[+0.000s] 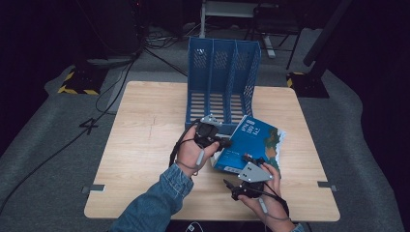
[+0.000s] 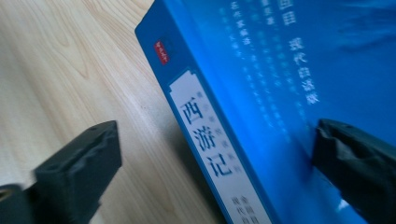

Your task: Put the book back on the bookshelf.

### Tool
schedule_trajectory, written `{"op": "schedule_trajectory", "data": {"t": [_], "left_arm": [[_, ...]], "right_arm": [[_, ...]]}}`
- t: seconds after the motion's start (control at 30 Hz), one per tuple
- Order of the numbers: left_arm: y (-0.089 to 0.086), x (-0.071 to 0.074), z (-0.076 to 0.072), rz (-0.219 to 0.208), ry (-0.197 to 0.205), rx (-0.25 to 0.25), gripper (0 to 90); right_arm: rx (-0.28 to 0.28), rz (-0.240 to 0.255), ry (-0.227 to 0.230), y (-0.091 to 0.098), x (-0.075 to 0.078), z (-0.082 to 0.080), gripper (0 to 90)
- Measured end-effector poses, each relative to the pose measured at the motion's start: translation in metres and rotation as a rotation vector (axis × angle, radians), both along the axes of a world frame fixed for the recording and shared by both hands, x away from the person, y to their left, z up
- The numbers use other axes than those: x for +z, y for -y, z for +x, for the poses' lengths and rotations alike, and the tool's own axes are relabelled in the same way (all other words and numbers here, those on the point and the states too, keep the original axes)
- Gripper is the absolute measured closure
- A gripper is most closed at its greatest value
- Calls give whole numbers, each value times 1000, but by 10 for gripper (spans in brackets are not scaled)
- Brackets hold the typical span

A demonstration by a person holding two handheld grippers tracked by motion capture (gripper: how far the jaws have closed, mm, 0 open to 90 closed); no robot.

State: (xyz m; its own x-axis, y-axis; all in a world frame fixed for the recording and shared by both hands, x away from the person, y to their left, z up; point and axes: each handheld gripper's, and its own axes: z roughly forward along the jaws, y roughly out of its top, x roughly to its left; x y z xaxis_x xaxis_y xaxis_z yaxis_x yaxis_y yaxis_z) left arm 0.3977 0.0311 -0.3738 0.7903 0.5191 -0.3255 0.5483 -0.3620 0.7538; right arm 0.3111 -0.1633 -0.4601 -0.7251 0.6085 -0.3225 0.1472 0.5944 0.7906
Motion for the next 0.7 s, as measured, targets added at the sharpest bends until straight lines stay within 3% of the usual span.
{"op": "schedule_trajectory", "data": {"t": [0.13,0.17,0.23,0.57,0.63,0.7], "left_arm": [[3,-2,1,3,-6,1,856],[3,-2,1,2,-10,5,856],[4,-3,1,5,-13,7,856],[3,-9,4,14,-43,28,856],[3,-10,4,19,-46,35,856],[2,-11,4,18,-50,39,855]], "right_arm": [[-15,-15,38,-6,-3,1,0],[-34,28,59,-10,-4,2,0],[-54,61,75,-14,-5,3,0],[-101,-12,204,-30,-14,12,0],[-113,-15,217,-31,-15,15,0],[-121,-55,223,-33,-16,18,0]]}}
